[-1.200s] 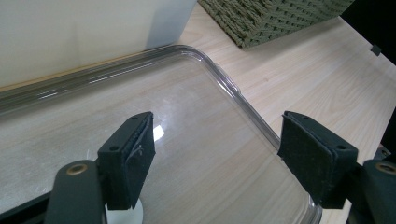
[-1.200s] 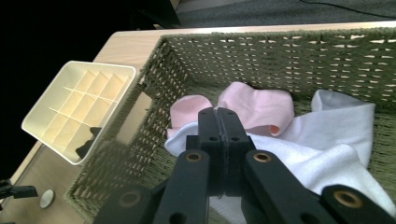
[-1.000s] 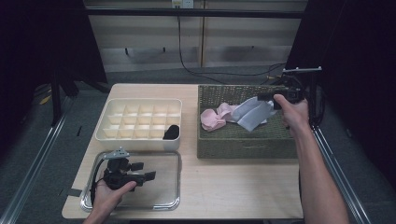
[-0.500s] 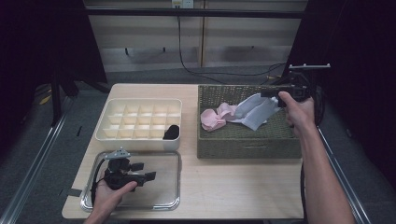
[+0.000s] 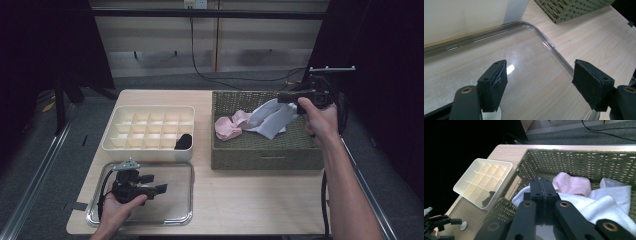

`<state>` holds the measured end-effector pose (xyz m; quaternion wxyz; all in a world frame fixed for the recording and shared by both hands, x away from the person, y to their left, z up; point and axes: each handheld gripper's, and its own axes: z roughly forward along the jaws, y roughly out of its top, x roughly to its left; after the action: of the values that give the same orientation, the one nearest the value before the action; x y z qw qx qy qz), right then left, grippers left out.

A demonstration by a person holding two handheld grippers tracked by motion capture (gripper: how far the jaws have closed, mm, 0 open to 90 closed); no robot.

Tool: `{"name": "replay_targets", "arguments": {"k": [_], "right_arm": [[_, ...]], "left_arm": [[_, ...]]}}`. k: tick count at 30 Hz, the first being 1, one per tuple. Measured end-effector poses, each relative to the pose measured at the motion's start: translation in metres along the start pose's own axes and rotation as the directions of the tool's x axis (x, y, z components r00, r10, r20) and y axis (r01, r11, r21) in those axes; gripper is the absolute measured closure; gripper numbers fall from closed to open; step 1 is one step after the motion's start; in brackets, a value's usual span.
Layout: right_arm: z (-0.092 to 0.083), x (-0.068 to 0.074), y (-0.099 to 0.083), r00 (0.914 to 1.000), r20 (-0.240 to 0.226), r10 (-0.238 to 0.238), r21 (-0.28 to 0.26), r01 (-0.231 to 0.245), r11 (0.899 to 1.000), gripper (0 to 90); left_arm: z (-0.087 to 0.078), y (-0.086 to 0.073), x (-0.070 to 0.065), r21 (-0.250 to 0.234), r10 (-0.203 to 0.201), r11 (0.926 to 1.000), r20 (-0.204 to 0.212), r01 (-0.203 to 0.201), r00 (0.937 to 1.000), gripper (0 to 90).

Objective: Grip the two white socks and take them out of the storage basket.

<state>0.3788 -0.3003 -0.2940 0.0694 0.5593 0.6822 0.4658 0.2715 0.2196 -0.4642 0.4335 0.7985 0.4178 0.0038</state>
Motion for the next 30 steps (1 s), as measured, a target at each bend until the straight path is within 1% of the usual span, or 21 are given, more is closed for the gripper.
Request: {"name": "replay_targets", "arguments": {"k": [2,11,12,19,20,23,26,28,30], "right_arm": [[-0.003,0.004,0.000,0.9999,-0.012,-0.012,-0.001,0.012,1.000,89.5],[-0.008,0.016,0.001,0.9988,-0.043,-0.022,-0.003,0.022,1.000,89.5],[-0.010,0.019,0.000,0.9982,-0.054,-0.025,-0.009,0.025,1.000,89.5],[-0.015,0.029,0.000,0.9973,-0.064,-0.036,-0.017,0.035,0.999,89.5],[-0.016,0.031,0.000,0.9981,-0.052,-0.033,-0.016,0.033,0.999,89.5],[-0.019,0.037,0.000,0.9971,-0.066,-0.037,-0.020,0.036,0.999,89.5],[-0.021,0.042,-0.002,0.9962,-0.076,-0.043,-0.025,0.041,0.999,89.5],[-0.024,0.048,-0.004,0.9952,-0.082,-0.054,-0.030,0.052,0.998,89.5],[-0.026,0.050,-0.005,0.9948,-0.079,-0.063,-0.038,0.060,0.997,89.5]], "left_arm": [[0.000,0.000,0.000,0.004,0.003,1.0000,0.001,-0.003,1.0000,27.7],[0.000,0.000,0.000,-0.001,-0.004,1.0000,-0.005,0.004,1.0000,27.7],[0.000,0.000,0.000,-0.002,-0.002,1.0000,-0.004,0.002,1.0000,27.7],[0.000,0.000,0.000,-0.002,-0.003,1.0000,-0.006,0.003,1.0000,27.7],[0.000,0.000,0.000,0.000,-0.002,1.0000,-0.006,0.002,1.0000,27.7],[0.000,0.000,0.001,0.004,0.002,1.0000,-0.008,-0.002,1.0000,27.7],[0.000,0.000,0.002,0.003,-0.004,1.0000,-0.010,0.004,0.9999,27.7],[0.000,0.000,0.002,-0.001,-0.009,1.0000,-0.009,0.009,0.9999,27.7],[0.000,0.000,0.002,0.002,-0.006,1.0000,-0.010,0.006,0.9999,27.7]]}}
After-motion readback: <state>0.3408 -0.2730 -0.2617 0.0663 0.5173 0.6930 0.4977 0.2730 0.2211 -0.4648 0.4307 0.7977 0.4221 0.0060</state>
